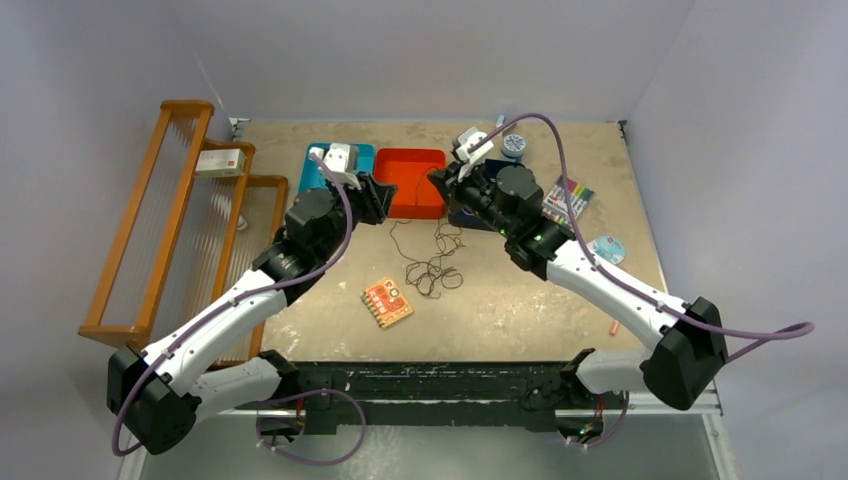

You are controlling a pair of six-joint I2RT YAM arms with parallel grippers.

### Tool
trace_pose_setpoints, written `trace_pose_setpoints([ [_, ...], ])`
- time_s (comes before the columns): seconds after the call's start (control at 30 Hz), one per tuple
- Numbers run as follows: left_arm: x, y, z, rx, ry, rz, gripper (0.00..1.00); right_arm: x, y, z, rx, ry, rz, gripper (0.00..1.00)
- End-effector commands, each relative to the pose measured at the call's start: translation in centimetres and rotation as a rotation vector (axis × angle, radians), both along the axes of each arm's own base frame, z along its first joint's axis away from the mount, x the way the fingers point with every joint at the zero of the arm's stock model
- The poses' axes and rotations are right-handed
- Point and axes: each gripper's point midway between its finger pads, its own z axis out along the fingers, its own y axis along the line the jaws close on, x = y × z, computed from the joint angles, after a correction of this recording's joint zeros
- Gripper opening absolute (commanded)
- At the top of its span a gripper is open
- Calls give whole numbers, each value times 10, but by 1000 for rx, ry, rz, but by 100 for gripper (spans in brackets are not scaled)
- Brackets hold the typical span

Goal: Untangle the cables

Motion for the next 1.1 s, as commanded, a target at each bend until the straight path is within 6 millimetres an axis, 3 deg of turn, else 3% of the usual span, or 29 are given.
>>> trace_pose_setpoints([
  [0.0, 0, -2, 12, -56, -40, -7, 35, 6, -25, 68, 117, -111, -105, 0],
  [0.13, -1, 3, 5, -62, -39, 12, 45, 1, -28, 83, 144, -153, -70, 0],
  [0.4, 3, 3, -19, -62, -27, 27, 52, -48, -13, 95, 92, -329, 195, 0],
  [0.7, -26, -33, -18, -63, -140, -254, 64, -82, 0, 91, 3, -396, 405, 0],
  [1.07, -70, -76, -2, -62, -217, -627, 67, -79, 5, 90, -5, -388, 423, 0],
])
